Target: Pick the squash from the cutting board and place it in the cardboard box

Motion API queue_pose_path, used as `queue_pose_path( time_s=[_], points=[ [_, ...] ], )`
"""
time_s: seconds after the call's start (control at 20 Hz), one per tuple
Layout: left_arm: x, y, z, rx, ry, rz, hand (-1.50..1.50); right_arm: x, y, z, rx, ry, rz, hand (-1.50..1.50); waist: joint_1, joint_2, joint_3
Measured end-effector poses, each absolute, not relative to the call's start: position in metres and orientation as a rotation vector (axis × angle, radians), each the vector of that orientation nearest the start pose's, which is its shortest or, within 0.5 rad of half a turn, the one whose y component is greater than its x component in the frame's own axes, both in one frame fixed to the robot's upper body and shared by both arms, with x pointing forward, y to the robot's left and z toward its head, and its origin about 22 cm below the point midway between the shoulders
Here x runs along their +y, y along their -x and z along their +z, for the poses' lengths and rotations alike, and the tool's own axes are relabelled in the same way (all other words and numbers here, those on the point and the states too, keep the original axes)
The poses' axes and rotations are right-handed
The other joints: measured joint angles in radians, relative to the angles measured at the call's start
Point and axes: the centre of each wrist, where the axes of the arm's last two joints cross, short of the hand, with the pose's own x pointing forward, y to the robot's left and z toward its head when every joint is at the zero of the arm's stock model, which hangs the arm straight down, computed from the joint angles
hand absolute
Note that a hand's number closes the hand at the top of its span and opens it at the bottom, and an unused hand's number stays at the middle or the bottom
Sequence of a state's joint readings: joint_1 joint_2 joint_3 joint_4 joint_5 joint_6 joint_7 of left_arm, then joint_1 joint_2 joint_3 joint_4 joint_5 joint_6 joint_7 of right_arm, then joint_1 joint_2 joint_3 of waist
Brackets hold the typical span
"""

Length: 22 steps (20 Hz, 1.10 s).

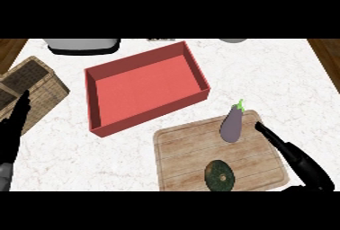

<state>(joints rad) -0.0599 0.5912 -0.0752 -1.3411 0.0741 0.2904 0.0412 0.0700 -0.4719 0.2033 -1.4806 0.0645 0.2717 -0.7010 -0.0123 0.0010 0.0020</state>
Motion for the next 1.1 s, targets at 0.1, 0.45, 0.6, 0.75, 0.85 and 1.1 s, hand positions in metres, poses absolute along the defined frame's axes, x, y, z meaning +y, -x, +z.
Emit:
queue_pose_path(
  time_s=[0.1,0.45,0.6,0.75,0.85,1.1],
  points=[
    [0.369,-0.255,0.021,-1.373,-0.643,-0.202,0.00,-0.317,-0.222,-0.005,-1.922,-0.151,0.847,-1.50,0.003,-0.001,0.000],
    [0.361,-0.263,0.021,-1.373,-0.645,-0.209,0.00,-0.319,-0.242,0.036,-1.777,0.052,1.278,-1.50,0.011,-0.002,-0.003],
    [0.360,-0.262,0.019,-1.369,-0.649,-0.212,0.00,-0.306,-0.246,0.050,-1.673,0.093,1.418,-1.50,0.013,-0.002,-0.003],
    [0.361,-0.261,0.016,-1.371,-0.646,-0.216,0.00,-0.288,-0.246,0.062,-1.563,0.132,1.539,-1.50,0.014,-0.003,-0.003],
    [0.363,-0.258,0.017,-1.371,-0.645,-0.217,0.00,-0.274,-0.250,0.067,-1.501,0.140,1.588,-1.50,0.017,-0.003,-0.003],
    [0.360,-0.264,0.019,-1.370,-0.651,-0.212,0.00,-0.240,-0.248,0.067,-1.391,0.152,1.664,-1.50,0.016,-0.002,-0.002]
  ],
)
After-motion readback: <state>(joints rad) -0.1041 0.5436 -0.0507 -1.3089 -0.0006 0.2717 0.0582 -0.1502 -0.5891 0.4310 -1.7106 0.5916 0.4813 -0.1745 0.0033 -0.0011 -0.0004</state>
